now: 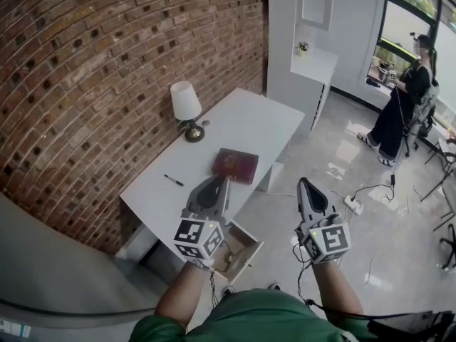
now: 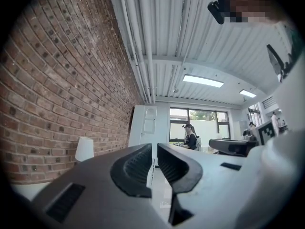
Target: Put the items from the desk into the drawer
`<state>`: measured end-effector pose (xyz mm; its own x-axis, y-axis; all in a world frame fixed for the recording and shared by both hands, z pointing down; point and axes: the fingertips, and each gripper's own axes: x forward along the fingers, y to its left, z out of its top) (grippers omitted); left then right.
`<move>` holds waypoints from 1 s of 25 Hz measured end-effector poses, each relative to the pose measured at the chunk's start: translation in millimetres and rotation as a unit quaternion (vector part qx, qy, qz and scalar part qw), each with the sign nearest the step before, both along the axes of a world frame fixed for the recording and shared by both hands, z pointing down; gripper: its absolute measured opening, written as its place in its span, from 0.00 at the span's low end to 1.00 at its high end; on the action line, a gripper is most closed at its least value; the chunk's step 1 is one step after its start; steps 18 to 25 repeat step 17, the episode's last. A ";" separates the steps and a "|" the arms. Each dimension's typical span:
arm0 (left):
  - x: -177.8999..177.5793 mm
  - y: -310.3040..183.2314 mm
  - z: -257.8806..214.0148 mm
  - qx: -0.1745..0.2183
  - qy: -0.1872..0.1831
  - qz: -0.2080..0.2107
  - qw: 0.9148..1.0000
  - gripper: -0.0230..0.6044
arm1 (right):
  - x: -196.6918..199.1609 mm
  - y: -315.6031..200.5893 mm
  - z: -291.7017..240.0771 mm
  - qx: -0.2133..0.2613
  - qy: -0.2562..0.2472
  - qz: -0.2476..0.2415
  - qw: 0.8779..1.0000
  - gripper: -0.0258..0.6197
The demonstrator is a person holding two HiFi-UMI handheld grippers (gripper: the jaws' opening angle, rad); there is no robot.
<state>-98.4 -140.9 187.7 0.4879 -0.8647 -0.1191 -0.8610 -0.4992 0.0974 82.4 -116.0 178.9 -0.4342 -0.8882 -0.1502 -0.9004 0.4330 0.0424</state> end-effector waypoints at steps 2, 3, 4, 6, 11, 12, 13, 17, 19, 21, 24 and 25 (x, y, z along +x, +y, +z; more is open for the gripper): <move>-0.7 -0.1 0.3 0.000 0.000 0.000 1.000 0.09 | -0.3 -0.4 0.7 -0.001 -0.001 0.000 1.000 0.04; -0.7 -0.1 -0.2 0.000 0.001 0.000 1.000 0.09 | 0.2 -0.6 0.6 0.001 -0.001 0.000 1.000 0.04; -0.7 -0.2 -0.7 0.000 0.001 0.000 1.000 0.09 | 0.8 -0.8 0.3 0.003 -0.001 0.001 1.000 0.04; -1.0 -1.0 -1.2 0.000 0.001 0.000 1.000 0.09 | 0.7 -1.3 0.1 0.004 -0.003 0.000 1.000 0.04; -4.1 -4.5 0.3 -0.002 0.001 -0.001 1.000 0.09 | -0.9 -4.9 1.1 0.005 0.001 0.000 1.000 0.04; -5.0 -4.9 0.7 -0.003 0.001 -0.001 1.000 0.09 | -1.1 -5.7 1.5 0.008 0.005 0.000 1.000 0.04; -6.2 -5.3 1.0 -0.003 0.001 -0.001 1.000 0.09 | -2.0 -6.3 1.8 0.009 0.006 0.000 1.000 0.04; -11.1 -6.5 2.1 -0.004 0.001 0.001 1.000 0.09 | -8.2 -8.0 1.6 0.010 0.004 0.003 1.000 0.04; -11.1 -6.5 2.1 -0.004 0.001 0.001 1.000 0.09 | -8.2 -8.0 1.6 0.010 0.004 0.003 1.000 0.04; -11.1 -6.5 2.1 -0.004 0.001 0.001 1.000 0.09 | -8.2 -8.0 1.6 0.010 0.004 0.003 1.000 0.04; -11.1 -6.5 2.1 -0.004 0.001 0.001 1.000 0.09 | -8.2 -8.0 1.6 0.010 0.004 0.003 1.000 0.04; -11.1 -6.5 2.1 -0.004 0.001 0.001 1.000 0.09 | -8.2 -8.0 1.6 0.010 0.004 0.003 1.000 0.04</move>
